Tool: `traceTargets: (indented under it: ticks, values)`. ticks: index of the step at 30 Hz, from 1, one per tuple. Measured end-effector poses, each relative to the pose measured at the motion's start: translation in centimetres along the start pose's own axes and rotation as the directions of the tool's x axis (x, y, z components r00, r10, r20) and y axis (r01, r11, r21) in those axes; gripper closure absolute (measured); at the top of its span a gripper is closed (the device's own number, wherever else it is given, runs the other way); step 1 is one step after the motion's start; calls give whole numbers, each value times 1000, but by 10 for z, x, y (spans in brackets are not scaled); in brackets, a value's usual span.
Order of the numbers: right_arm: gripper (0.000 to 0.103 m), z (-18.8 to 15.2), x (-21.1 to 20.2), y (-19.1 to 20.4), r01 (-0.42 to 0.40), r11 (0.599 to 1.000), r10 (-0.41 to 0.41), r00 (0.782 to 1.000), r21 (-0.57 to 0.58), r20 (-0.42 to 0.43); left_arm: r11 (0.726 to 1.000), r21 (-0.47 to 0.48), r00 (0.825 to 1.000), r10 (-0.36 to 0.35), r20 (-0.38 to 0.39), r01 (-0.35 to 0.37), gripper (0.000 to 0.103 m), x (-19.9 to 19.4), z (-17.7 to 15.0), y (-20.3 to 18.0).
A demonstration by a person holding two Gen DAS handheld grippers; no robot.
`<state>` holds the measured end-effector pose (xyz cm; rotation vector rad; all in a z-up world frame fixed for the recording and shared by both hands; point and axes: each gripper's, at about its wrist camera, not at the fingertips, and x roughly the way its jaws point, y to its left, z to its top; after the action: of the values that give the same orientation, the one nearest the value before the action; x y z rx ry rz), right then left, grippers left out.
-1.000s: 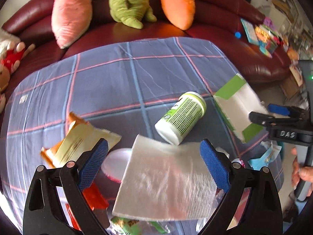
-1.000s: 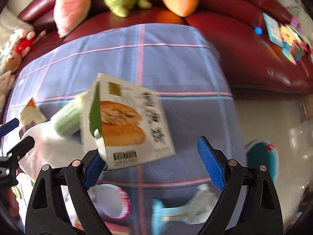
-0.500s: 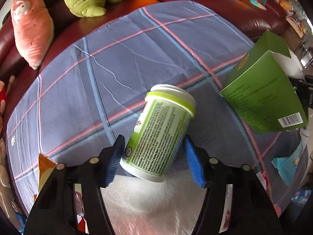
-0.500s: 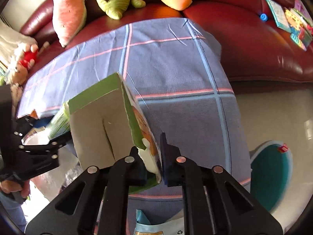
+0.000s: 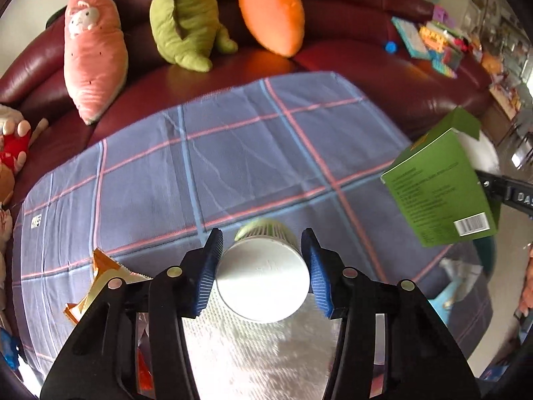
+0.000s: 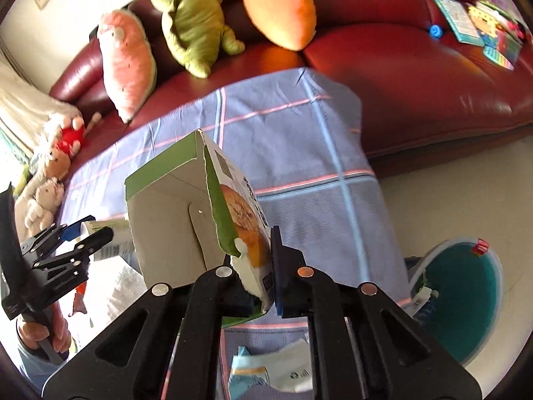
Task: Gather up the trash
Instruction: 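Carry both items over the teal bin and open both tools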
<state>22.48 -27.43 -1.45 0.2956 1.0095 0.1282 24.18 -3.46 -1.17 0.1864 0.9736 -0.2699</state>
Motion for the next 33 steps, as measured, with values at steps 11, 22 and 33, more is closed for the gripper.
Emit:
traceTargets:
  ticks: [11, 22, 33]
  values:
    - [95, -28, -83, -86, 34, 988, -52, 992, 154, 117, 986, 77, 986, -150, 72, 145, 53, -50, 4, -81]
    - [95, -100, -132, -213, 124, 926, -180, 975, 356, 128, 947, 201, 962, -267, 50, 252, 53, -62, 3, -202]
    - [92, -129, -119, -277, 141, 889, -192, 979, 436, 73, 913, 286, 954, -300, -16, 292, 53, -45, 7, -293]
